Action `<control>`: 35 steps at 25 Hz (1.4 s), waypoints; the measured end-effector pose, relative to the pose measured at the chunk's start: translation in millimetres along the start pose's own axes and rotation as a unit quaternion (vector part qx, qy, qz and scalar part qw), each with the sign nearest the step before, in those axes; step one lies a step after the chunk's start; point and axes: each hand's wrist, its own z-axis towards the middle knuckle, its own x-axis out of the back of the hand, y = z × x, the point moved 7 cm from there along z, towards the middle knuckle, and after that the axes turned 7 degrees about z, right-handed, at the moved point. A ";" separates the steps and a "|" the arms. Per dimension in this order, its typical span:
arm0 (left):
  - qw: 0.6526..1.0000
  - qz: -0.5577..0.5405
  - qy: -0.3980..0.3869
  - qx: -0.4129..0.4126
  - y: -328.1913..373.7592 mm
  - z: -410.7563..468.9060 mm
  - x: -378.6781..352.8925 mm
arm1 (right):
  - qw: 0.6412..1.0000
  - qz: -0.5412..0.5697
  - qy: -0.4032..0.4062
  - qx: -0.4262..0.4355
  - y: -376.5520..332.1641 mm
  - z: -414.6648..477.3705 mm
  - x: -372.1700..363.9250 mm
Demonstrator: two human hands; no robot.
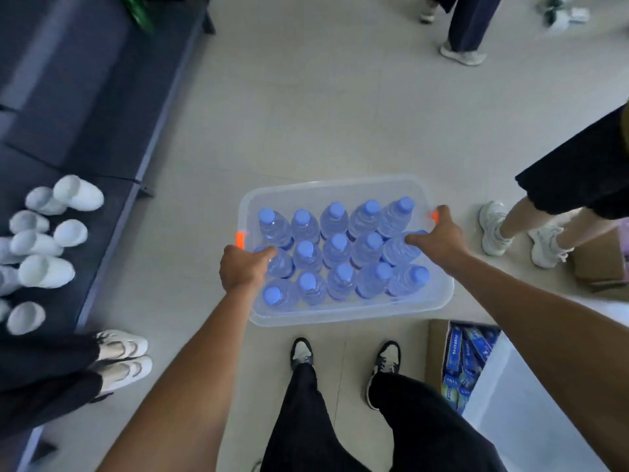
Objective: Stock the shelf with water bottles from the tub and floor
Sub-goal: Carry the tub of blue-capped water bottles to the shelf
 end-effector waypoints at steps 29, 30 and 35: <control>0.782 -0.314 0.249 0.477 -533.5 -282.4 235.0 | 0.804 -0.221 -0.434 0.341 -266.8 -431.2 -381.6; 0.763 -0.319 0.258 0.500 -550.9 -299.3 233.1 | 0.788 -0.231 -0.452 0.348 -263.5 -453.6 -398.4; 0.664 -0.345 0.289 0.598 -612.8 -379.4 222.5 | 0.704 -0.277 -0.529 0.384 -249.8 -562.2 -469.2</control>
